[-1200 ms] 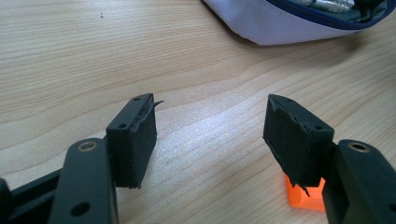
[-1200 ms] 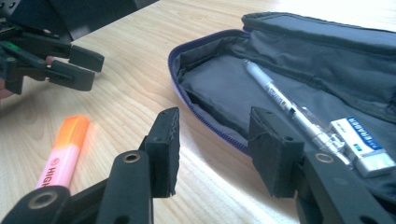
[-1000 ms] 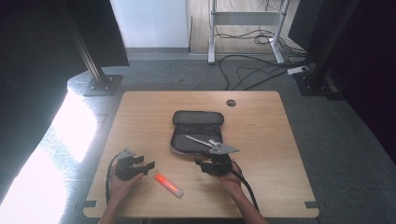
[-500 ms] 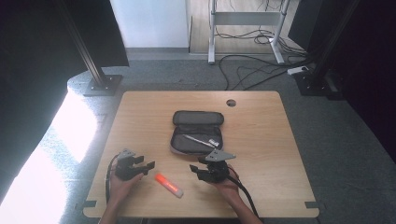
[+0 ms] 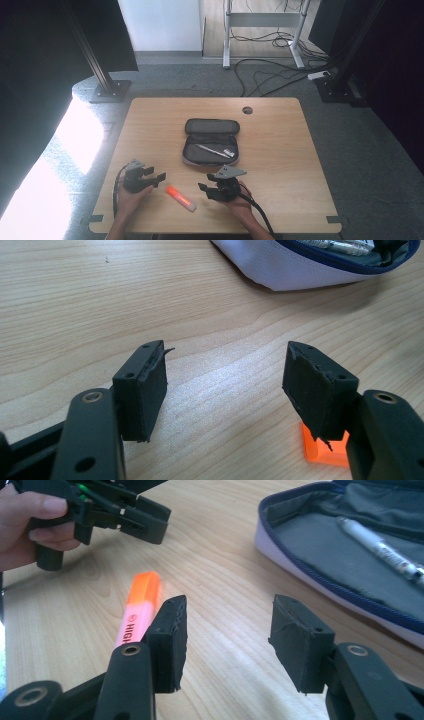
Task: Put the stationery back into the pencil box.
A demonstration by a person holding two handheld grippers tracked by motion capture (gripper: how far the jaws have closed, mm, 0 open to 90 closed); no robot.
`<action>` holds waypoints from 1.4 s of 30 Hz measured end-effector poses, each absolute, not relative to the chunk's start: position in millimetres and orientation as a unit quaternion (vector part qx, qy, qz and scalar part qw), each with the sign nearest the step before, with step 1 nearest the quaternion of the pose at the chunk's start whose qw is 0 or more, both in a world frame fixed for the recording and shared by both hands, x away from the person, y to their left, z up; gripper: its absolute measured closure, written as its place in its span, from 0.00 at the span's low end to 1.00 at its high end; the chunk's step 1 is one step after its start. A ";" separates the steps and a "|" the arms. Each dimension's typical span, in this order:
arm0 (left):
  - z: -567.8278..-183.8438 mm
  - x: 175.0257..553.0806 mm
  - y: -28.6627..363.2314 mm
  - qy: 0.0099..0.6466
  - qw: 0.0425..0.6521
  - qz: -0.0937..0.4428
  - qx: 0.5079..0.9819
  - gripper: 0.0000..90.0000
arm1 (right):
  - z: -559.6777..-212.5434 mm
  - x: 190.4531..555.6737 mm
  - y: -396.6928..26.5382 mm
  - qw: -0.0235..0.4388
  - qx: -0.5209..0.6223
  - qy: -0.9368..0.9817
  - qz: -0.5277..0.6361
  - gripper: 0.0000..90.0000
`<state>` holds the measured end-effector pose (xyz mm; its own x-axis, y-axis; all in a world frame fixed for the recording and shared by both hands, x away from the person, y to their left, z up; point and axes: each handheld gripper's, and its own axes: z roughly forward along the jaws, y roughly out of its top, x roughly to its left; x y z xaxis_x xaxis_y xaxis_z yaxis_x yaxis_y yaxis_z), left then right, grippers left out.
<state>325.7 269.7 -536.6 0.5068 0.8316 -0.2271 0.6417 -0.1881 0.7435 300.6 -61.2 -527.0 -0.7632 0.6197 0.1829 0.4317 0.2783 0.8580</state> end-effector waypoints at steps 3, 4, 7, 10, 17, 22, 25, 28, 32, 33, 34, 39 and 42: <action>-536.5 325.6 269.7 0.483 0.416 0.115 0.762 0.39 | -527.0 297.9 -56.9 0.090 0.325 0.796 0.503 0.53; -536.4 325.6 269.7 0.483 0.416 0.115 0.762 0.39 | -527.0 296.8 -55.1 0.089 0.324 0.796 0.504 0.53; -536.4 325.6 269.8 0.484 0.416 0.115 0.762 0.39 | -527.5 294.1 -50.2 0.085 0.318 0.799 0.503 0.53; -536.4 325.7 270.1 0.483 0.416 0.115 0.762 0.39 | -528.4 291.9 -45.8 0.081 0.313 0.802 0.502 0.53; -537.0 325.9 269.4 0.483 0.415 0.115 0.763 0.39 | -528.9 287.7 -34.4 0.073 0.301 0.807 0.503 0.53; -536.7 325.7 269.8 0.484 0.415 0.115 0.762 0.39 | -528.7 284.8 -26.7 0.068 0.292 0.810 0.504 0.53; -536.9 326.0 270.1 0.483 0.414 0.114 0.763 0.39 | -528.6 283.4 -22.8 0.065 0.288 0.812 0.504 0.53; -536.8 325.9 270.1 0.483 0.414 0.115 0.763 0.39 | -529.0 282.0 -18.6 0.062 0.283 0.814 0.503 0.53; -536.7 325.8 270.5 0.484 0.414 0.115 0.762 0.39 | -530.3 280.5 -13.7 0.060 0.278 0.817 0.501 0.53; -536.7 325.9 270.5 0.484 0.414 0.114 0.762 0.39 | -530.7 280.3 -12.8 0.060 0.278 0.818 0.501 0.53; -536.7 325.9 270.5 0.484 0.415 0.114 0.762 0.39 | -531.2 280.3 -12.2 0.060 0.277 0.818 0.500 0.53; -537.0 326.1 270.0 0.483 0.413 0.114 0.763 0.39 | -533.3 279.9 -9.3 0.054 0.278 0.822 0.495 0.53; -537.0 326.2 270.1 0.483 0.413 0.114 0.763 0.39 | -534.4 278.6 -6.3 0.051 0.278 0.825 0.489 0.53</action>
